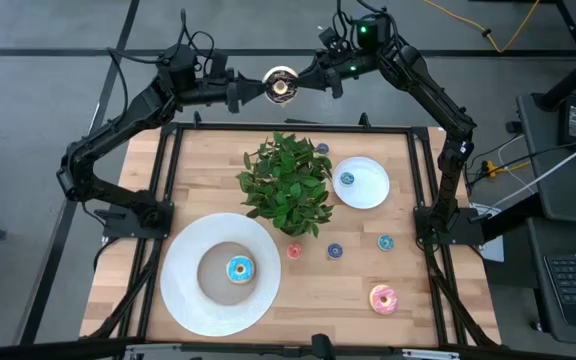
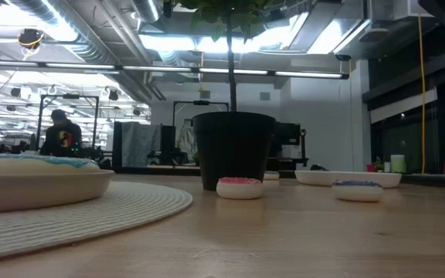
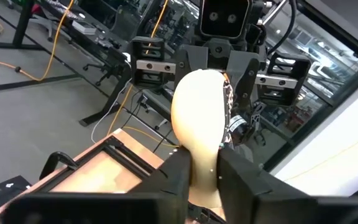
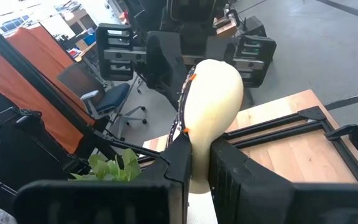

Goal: Pick & Place donuts
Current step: Put the large black donut on the brown plate

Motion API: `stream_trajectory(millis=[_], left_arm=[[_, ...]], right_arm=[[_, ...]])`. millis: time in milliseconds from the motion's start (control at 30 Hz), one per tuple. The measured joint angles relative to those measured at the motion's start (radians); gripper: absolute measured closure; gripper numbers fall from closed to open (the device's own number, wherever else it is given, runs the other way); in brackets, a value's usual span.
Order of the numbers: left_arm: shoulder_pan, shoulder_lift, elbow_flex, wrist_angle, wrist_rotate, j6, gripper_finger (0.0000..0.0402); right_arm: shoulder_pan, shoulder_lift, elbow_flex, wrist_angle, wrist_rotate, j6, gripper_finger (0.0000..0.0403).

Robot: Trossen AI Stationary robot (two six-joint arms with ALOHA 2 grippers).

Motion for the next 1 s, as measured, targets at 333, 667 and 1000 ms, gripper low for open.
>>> stream_trajectory(millis=[333,667,1000], left_arm=[[0.0,-0.001,0.0,-0.001,0.003,-0.062,0.039],[0.015,-0.006,0.0,-0.048,-0.002,-0.033,0.0395],[0.087,-0.039,0.0,-0.183,-0.001,0.055,0.0397]], right_arm=[[-0.016,0.0,0.0,0.004,-0.116,-0.08,0.0308],[-0.094,0.0,0.0,-0.056,-0.188,-0.069,0.0195],[-0.209,0.0,-0.001,-0.56,0.004,-0.43,0.0198]])
